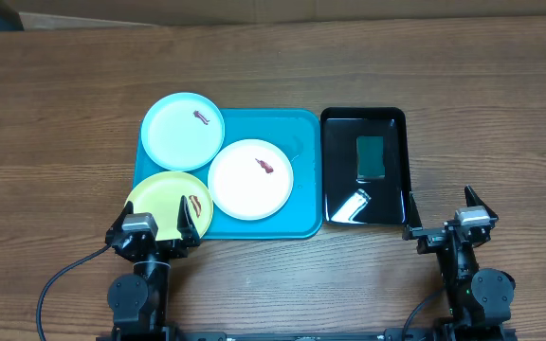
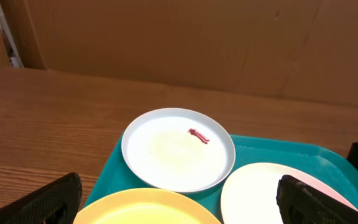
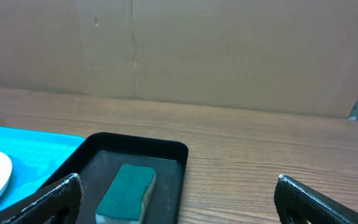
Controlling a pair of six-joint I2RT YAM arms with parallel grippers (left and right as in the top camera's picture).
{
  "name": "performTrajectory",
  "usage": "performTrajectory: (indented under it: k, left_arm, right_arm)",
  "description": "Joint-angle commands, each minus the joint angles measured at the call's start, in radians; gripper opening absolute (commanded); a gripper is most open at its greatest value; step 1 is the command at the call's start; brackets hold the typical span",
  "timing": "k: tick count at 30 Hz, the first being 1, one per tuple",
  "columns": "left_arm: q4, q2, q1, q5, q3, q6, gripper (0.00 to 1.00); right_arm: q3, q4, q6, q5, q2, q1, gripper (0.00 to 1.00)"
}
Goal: Clean dirty plates on tray and stack at the side
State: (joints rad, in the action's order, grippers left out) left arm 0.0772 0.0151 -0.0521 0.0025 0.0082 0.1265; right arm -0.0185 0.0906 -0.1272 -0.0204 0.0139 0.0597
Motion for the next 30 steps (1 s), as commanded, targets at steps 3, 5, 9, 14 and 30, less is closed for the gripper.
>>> performTrajectory:
  k: [3,5,9,14,30]
  left_arm:
    - [0.000,-0.003,0.007,-0.010,-0.003,-0.015,1.00]
    - [0.000,-0.003,0.007,-0.010,-0.003,-0.015,1.00]
    - [0.000,-0.003,0.007,-0.010,-0.003,-0.015,1.00]
    - [0.000,-0.003,0.007,-0.010,-0.003,-0.015,1.00]
    - [-0.006,-0.003,0.007,0.018,-0.003,-0.014,1.00]
  right_arm:
    - [0.011,-0.007,0.007,0.000,-0.010,0.004,1.00]
    - [0.011,-0.007,0.007,0.000,-0.010,0.003,1.00]
    - [0.011,-0.007,0.007,0.000,-0.010,0.004,1.00]
    - [0.011,-0.007,0.007,0.000,-0.010,0.004,1.00]
    - [0.011,-0.007,0.007,0.000,-0.010,0.003,1.00]
